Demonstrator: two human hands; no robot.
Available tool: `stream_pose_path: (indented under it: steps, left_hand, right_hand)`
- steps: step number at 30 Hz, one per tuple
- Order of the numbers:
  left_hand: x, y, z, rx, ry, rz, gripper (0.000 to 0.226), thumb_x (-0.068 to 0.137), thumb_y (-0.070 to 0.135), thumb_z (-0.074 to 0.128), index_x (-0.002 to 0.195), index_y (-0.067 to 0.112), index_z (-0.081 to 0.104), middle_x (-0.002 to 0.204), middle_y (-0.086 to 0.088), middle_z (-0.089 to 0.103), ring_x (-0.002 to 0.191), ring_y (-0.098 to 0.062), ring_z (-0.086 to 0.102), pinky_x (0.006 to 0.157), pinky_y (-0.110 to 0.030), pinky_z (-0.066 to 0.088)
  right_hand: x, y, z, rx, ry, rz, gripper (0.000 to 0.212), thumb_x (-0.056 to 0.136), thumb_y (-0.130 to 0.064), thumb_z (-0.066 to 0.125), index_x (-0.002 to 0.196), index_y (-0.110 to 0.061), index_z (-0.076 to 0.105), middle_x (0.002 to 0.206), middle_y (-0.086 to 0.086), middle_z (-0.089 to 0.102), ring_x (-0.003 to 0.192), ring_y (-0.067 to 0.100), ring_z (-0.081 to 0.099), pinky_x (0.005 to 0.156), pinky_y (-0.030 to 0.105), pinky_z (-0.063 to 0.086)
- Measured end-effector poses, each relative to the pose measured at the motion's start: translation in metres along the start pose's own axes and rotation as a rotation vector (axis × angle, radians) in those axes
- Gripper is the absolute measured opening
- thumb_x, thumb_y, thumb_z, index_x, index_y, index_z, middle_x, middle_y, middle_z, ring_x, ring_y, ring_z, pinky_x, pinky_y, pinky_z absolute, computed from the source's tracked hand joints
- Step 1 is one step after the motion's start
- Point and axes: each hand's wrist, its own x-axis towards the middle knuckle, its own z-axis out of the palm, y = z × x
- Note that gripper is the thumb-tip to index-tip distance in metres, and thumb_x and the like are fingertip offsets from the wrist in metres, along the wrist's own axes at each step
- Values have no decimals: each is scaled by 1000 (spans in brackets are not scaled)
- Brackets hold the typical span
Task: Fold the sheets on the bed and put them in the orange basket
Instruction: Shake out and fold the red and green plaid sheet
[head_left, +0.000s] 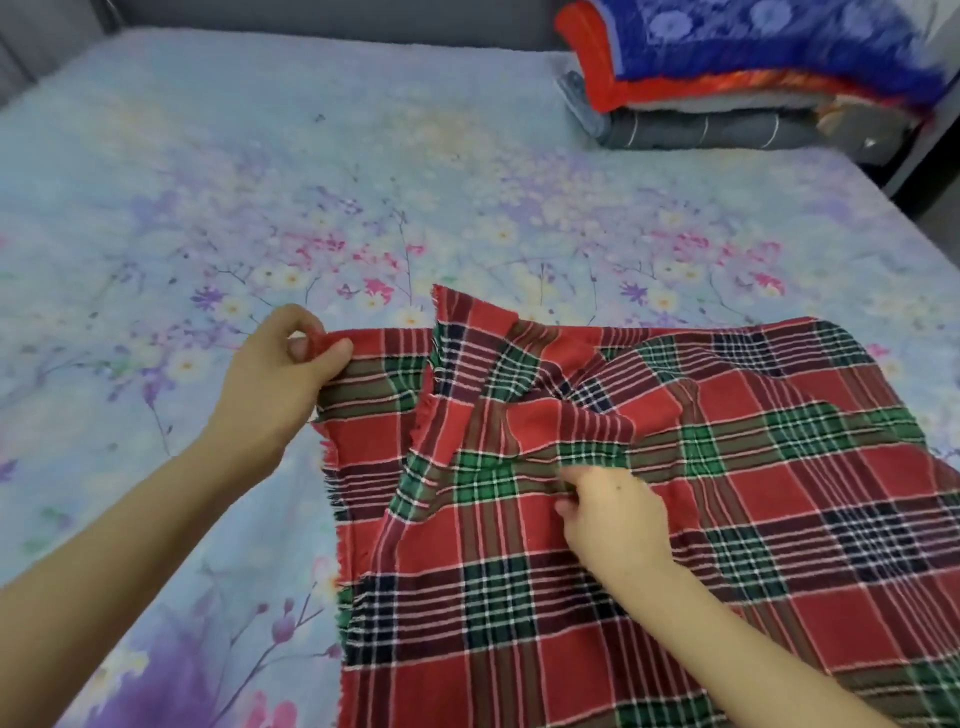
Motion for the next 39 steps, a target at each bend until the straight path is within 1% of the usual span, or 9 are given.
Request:
stream_pose_path:
  steps: [3, 6, 8, 13, 17, 28, 32, 35, 39]
  left_hand:
    - [-18, 31, -9, 125, -67, 137, 24, 86, 16, 66, 72, 24, 48, 70, -27, 48, 58, -17, 45, 56, -26, 34]
    - [-30, 56, -10, 214, -78, 264, 23, 82, 14, 70, 74, 22, 50, 71, -16, 60, 65, -24, 55, 63, -28, 41]
    - [-34, 67, -11, 289, -39, 311, 20, 83, 15, 69, 76, 17, 51, 68, -8, 60, 65, -22, 55, 62, -22, 41]
    - [-6, 76, -22, 256, 91, 197, 27, 81, 16, 71, 71, 23, 47, 64, -5, 58, 62, -24, 55, 62, -29, 44]
    - [23, 80, -33, -76, 141, -69, 27, 80, 5, 72, 73, 17, 49, 66, -11, 57, 49, -17, 56, 43, -20, 43]
    - [51, 68, -28, -322, -7, -365, 17, 83, -2, 63, 70, 8, 61, 42, 1, 56, 36, -7, 49, 41, -16, 44]
    - [66, 42, -28, -352, 105, -477, 22, 88, -3, 52, 69, 6, 50, 46, -4, 55, 33, -10, 50, 39, -19, 47]
    - [72, 18, -29, -27, 285, -413, 12, 90, 2, 45, 79, 6, 46, 67, -8, 47, 59, -27, 45, 56, -26, 39]
    - [40, -2, 5, 655, 235, 59, 20, 92, 7, 46, 105, -1, 58, 95, -19, 61, 84, -36, 56, 68, -37, 41]
  right_hand:
    - [5, -40, -56, 351, 532, -121, 45, 90, -17, 59, 134, -18, 52, 91, 2, 70, 79, 27, 66, 62, 33, 48]
    - [38, -64, -107, 246, 240, -222, 62, 90, -15, 56, 146, -26, 31, 93, 1, 61, 82, 24, 59, 60, 28, 42]
    - [57, -65, -132, 51, 87, -244, 42, 85, -14, 60, 126, -21, 56, 103, 7, 64, 95, 30, 60, 68, 29, 41]
    - [52, -58, -182, 261, 225, -374, 13, 81, -20, 69, 90, -12, 75, 82, 14, 71, 82, 30, 65, 79, 38, 51]
    - [61, -97, -216, 537, 408, -545, 14, 80, -13, 67, 91, -8, 74, 80, 13, 70, 74, 25, 59, 78, 46, 50]
    - [104, -166, -162, 438, 228, -582, 19, 82, -3, 60, 95, -7, 73, 92, 15, 70, 92, 31, 62, 85, 37, 48]
    - [114, -173, -125, 375, -49, -547, 52, 89, 1, 50, 137, -17, 49, 130, 13, 57, 123, 26, 50, 100, 27, 39]
    - [105, -160, -102, 549, -166, -501, 74, 89, 9, 40, 149, -29, 22, 140, 10, 49, 130, 20, 44, 100, 26, 41]
    - [95, -96, -66, 450, 20, -323, 57, 91, 6, 43, 142, -19, 40, 129, 12, 58, 117, 27, 53, 91, 34, 45]
